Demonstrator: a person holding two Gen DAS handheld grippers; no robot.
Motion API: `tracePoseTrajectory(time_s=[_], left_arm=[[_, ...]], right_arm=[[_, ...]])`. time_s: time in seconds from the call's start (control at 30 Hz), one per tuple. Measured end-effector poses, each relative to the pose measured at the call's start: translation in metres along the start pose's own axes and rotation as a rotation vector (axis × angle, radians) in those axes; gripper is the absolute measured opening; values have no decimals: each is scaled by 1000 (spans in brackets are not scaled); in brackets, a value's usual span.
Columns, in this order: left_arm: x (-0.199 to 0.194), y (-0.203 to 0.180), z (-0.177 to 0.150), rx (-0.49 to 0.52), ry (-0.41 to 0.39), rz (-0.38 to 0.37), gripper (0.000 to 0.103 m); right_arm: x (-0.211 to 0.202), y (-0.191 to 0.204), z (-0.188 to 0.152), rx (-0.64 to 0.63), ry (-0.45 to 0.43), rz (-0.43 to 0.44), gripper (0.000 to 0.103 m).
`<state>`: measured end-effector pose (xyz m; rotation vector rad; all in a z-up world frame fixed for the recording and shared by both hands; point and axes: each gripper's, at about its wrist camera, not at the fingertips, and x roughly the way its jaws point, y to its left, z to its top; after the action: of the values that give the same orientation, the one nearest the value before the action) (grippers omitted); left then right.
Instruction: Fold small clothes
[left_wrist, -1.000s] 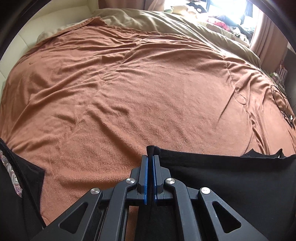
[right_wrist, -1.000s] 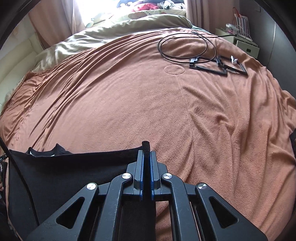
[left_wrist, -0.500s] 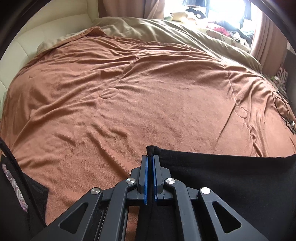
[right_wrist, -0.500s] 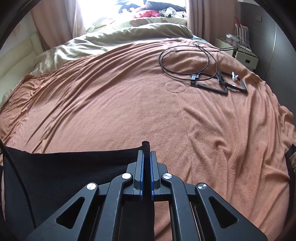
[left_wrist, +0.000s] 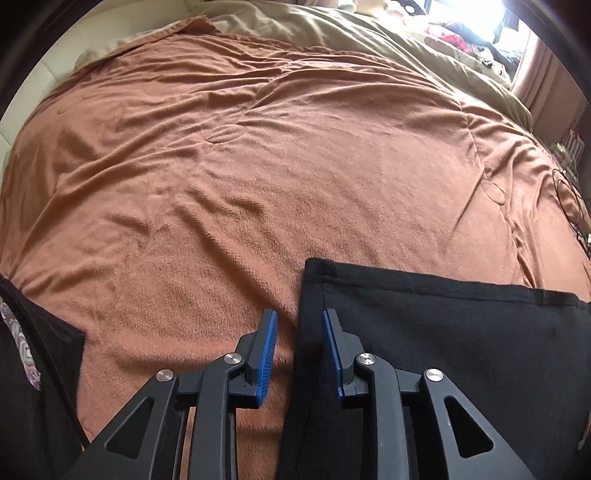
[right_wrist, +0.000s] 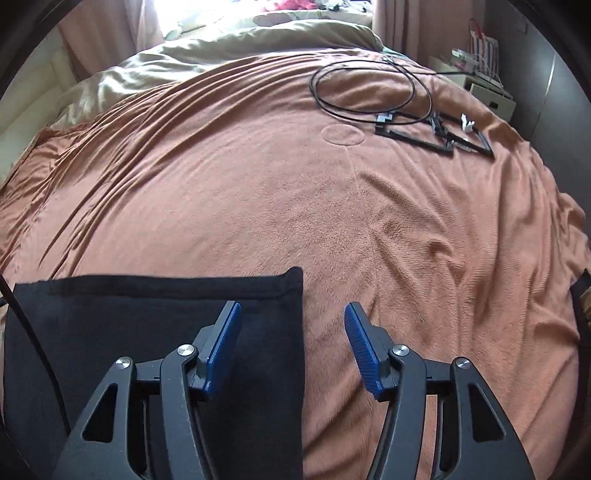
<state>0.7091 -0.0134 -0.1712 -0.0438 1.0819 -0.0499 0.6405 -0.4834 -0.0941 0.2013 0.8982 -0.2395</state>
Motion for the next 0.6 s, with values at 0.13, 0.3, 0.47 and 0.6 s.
tracePoseTrajectory(time_s=[0.13,0.3,0.47,0.6], left_arm=[[-16,-10,-20,27,3,-30,32],[-32,-24,-55,71,25,-62,32],[-44,-33,-93,104,53,-77,32],[-54,-41,-123,155,72,-62,32]], right_arm=[[-26,10,-21,-68,-2,28,56],[-44,24,-54,-138,32,60,56],[-56,30,-88,-167,77,86,56],[-66,30,-116,-160,111,97,56]])
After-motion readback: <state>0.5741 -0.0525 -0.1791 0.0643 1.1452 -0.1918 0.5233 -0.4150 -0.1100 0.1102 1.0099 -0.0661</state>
